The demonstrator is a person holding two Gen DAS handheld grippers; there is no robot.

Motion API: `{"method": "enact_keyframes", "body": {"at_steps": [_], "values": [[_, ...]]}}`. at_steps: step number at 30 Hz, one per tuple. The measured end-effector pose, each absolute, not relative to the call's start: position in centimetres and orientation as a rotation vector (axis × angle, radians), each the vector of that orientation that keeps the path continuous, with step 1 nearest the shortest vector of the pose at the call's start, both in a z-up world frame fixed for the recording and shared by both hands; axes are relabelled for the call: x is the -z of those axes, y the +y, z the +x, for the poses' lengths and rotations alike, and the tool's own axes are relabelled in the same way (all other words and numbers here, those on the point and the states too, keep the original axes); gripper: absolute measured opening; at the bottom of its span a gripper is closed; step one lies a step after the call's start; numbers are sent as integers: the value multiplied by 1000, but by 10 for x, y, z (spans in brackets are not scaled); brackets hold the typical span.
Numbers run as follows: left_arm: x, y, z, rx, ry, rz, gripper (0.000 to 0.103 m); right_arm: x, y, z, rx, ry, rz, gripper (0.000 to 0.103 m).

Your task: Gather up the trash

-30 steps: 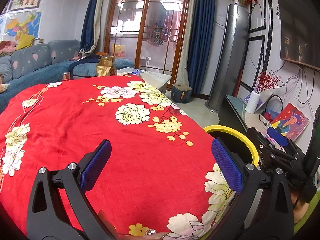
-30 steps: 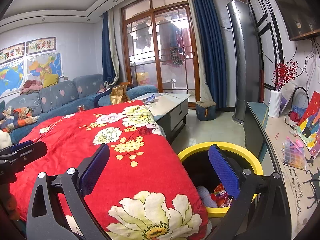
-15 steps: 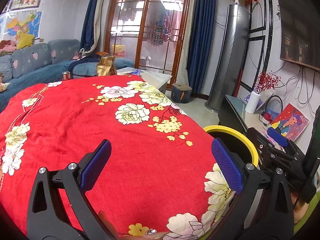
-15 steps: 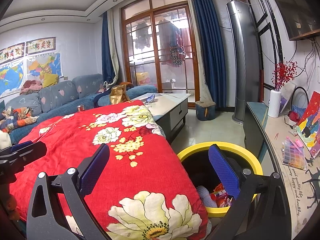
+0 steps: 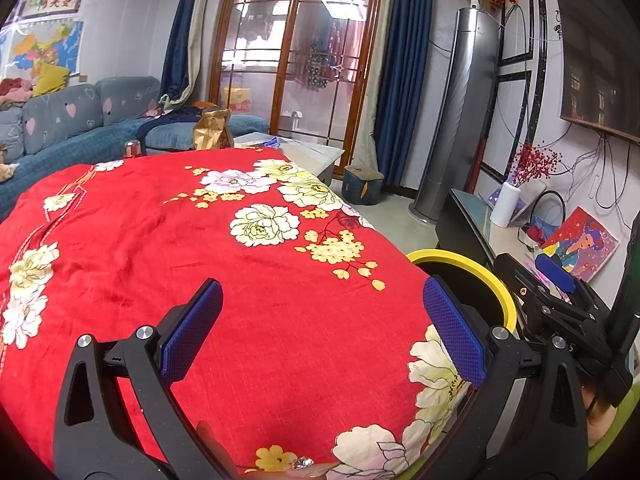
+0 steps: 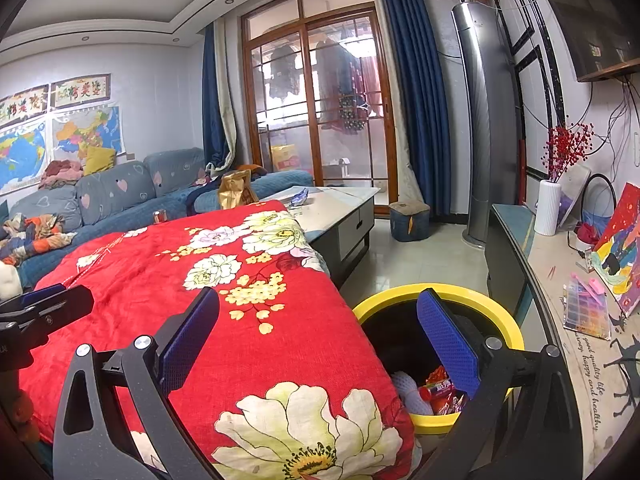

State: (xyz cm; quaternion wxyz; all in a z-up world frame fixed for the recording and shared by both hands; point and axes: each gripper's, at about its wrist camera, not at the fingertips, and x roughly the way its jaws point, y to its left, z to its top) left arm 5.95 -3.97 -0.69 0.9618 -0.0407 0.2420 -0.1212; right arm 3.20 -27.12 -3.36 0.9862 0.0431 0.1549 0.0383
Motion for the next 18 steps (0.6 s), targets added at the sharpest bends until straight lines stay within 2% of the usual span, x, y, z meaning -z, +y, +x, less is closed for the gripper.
{"method": "enact_keyframes", "body": {"at_steps": [11,15,18], "values": [[11,-37,61,239,513,-90,92,33,-270,37,-91,319,93,96],[13,-12,65,189,542,-130,92,24,-251,51,-155,332,91,96],[14,36,70,77,568,-176,92,10,-209,70,-263,344,87,96]]}}
